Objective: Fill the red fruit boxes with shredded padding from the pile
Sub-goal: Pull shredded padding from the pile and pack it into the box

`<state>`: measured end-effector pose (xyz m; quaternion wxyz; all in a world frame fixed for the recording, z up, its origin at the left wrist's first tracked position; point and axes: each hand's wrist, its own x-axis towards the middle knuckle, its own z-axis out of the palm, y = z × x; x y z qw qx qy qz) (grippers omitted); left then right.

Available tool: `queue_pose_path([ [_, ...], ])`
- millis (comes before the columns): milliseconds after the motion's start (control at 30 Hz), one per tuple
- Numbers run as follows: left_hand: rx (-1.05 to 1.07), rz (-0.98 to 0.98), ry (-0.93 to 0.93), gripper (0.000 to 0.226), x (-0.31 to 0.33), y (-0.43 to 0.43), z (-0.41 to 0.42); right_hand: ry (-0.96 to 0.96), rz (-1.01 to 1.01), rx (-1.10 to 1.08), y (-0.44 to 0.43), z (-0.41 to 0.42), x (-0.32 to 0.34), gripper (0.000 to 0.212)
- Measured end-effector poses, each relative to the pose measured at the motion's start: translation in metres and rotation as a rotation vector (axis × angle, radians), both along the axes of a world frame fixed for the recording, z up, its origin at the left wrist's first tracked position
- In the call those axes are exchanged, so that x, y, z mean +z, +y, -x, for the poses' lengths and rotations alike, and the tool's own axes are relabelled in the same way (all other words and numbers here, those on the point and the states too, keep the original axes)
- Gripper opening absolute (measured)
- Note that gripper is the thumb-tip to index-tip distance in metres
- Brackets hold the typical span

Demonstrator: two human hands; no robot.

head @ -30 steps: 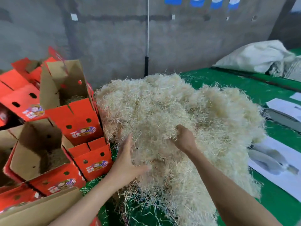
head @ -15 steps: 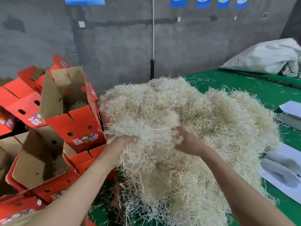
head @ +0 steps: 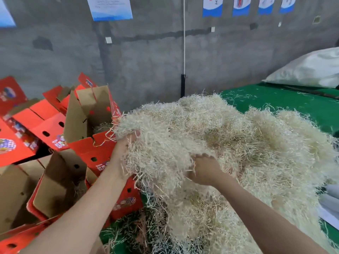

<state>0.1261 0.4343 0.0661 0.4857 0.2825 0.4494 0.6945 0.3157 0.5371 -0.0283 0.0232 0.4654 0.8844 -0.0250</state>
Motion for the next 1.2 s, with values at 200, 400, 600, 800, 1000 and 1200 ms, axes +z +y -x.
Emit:
queue_pose_path([
  [200, 0.098, -0.079, 0.020, 0.024, 0.024, -0.001, 0.026, -0.190, 0.177, -0.272, 0.038, -0.087, -0.031, 0.048],
  [400, -0.006, 0.054, -0.027, 0.028, 0.023, 0.016, 0.010, 0.485, 0.174, -0.027, 0.018, -0.070, 0.085, 0.070],
  [600, -0.079, -0.023, -0.001, 0.017, 0.025, 0.025, 0.001, 0.552, 0.747, 0.133, -0.032, 0.034, 0.051, 0.097],
  [800, -0.168, 0.051, 0.225, 0.041, 0.024, 0.020, 0.021, 1.206, 0.633, -0.308, -0.013, 0.044, 0.035, 0.032],
  [1000, -0.513, 0.591, 0.809, 0.143, -0.016, 0.019, -0.008, 1.425, 0.765, -0.365, -0.008, 0.042, 0.053, 0.031],
  [1200, -0.179, 0.631, 1.796, 0.031, -0.027, 0.048, -0.002, 0.954, 0.092, -0.038, 0.013, 0.009, 0.025, 0.019],
])
